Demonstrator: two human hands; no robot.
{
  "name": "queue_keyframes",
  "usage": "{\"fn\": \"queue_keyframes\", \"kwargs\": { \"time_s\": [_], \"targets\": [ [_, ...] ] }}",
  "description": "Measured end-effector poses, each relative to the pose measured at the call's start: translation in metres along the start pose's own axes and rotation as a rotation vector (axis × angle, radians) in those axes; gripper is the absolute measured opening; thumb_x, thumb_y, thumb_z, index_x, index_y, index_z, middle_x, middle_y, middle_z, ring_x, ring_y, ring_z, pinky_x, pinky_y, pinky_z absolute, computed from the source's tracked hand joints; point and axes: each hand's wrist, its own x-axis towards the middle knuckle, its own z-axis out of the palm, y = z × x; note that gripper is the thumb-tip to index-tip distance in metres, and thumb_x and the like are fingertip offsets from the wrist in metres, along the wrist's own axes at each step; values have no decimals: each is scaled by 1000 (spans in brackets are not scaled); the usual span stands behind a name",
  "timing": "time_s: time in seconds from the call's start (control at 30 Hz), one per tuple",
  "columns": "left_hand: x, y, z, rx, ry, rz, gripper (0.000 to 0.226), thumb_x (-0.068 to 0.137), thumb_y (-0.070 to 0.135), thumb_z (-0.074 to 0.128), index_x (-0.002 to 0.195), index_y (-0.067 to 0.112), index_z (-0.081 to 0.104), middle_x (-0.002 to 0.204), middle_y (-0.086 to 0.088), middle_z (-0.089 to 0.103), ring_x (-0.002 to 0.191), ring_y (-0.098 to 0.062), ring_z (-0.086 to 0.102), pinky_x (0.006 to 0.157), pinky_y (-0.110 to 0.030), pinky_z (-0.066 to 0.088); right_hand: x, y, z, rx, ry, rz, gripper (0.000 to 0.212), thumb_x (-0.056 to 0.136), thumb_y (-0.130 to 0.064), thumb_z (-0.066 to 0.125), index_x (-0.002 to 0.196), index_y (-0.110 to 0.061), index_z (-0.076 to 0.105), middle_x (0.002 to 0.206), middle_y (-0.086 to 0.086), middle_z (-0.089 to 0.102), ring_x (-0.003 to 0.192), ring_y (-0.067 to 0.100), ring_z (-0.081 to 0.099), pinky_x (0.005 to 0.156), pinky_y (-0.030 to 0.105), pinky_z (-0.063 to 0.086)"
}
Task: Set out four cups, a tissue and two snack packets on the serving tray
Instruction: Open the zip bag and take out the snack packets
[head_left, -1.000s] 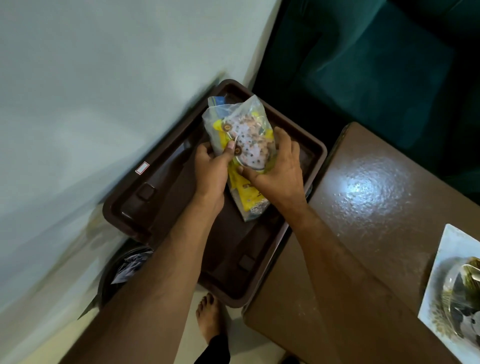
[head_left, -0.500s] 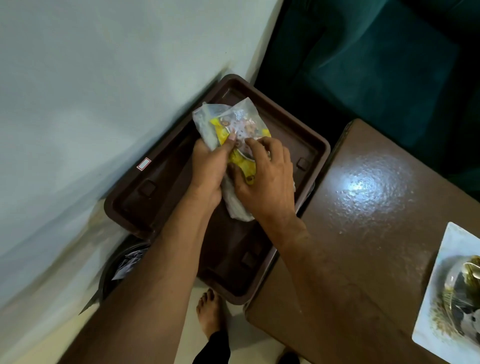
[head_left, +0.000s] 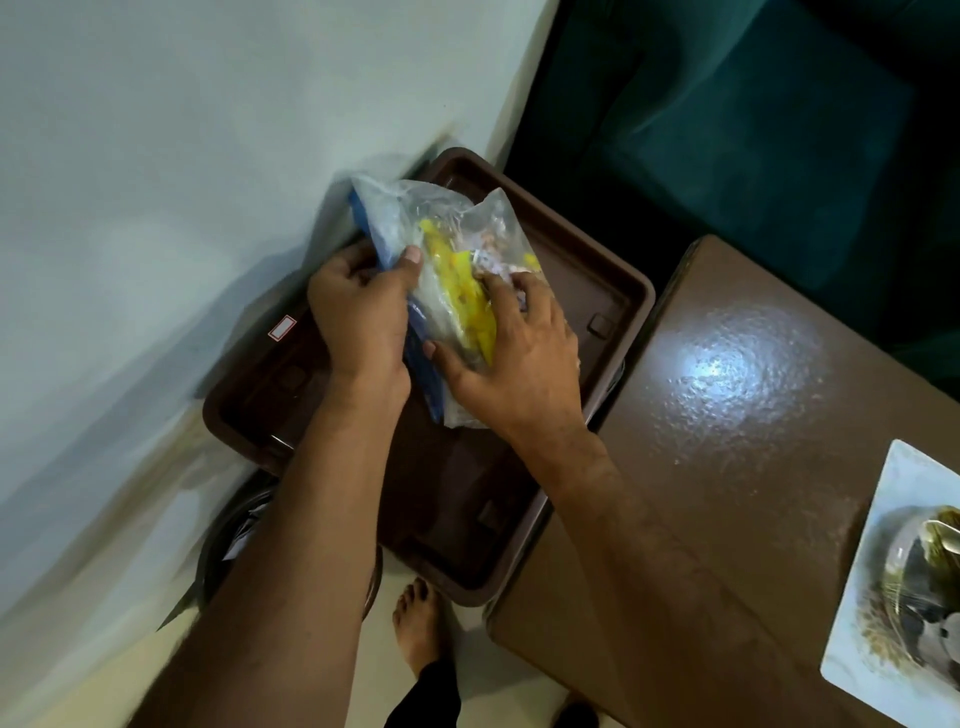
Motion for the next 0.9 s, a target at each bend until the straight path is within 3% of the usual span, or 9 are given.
{"fn": "queue_keyframes", "kwargs": {
  "time_s": [0.1,0.2,0.37,0.43,0.5,0.63,0.73,0.8,0.9],
  "targets": [
    [-2,-4,4,95,89,45,34,78,4,80,111,3,75,101,-13,79,88,-26,79,83,-48,65,-8,-7,-2,-38,19,-9,96,77,-78,55,153,-23,37,159,12,34,150,36,26,118,64,29],
    [-7,-7,10,150,76,84,38,74,0,76,111,4,74,100,-12,78,88,-24,78,84,-48,65,-17,-14,-4,-16,161,-108,85,71,-64,63,141,-17,53,138,7,54,130,29,47,100,52,43],
    [-17,-11,15,-29,-166,19,22,85,21,82,104,12,75,101,-11,80,96,-23,79,92,-48,63,-18,-15,-2,304,141,-83,37,83,-31,71,113,-10,68,91,2,73,82,20,67,75,44,56],
    [-16,-11,13,-164,-267,-85,30,95,35,71,112,10,72,111,-14,78,105,-26,77,95,-46,61,-16,-11,-1,352,143,-41,25,88,-26,71,109,-13,71,87,1,75,77,18,69,72,40,58],
    [-11,-14,8,-208,-281,-112,25,100,29,64,111,8,72,101,-8,80,95,-20,77,84,-37,62,-12,-6,0,379,140,18,29,93,-24,69,120,-14,73,92,3,80,81,16,72,77,32,58],
    [-4,-25,-7,-107,-218,-37,12,96,8,66,102,14,74,85,2,78,81,-14,72,83,-39,58,-4,4,-1,483,114,140,23,95,-12,63,113,-13,77,96,2,80,88,15,72,73,26,52],
    [3,-32,-14,-51,-4,61,15,89,-2,72,98,8,76,74,8,76,70,-7,69,78,-32,59,0,10,-3,557,148,168,18,94,-8,60,92,-13,78,81,-3,75,79,10,65,69,31,50],
    [9,-36,-21,1,158,119,13,85,-1,77,97,4,75,71,7,74,64,-4,66,69,-26,56,2,12,-4,634,169,232,20,95,-6,60,89,-12,78,75,-7,72,77,12,67,72,36,54],
    [11,-41,-34,245,325,226,20,80,12,82,97,5,76,83,-7,75,69,-11,66,69,-30,58,4,17,-7,724,193,329,18,97,-8,61,98,-11,79,77,-15,73,83,14,72,80,45,61]
  ]
}}
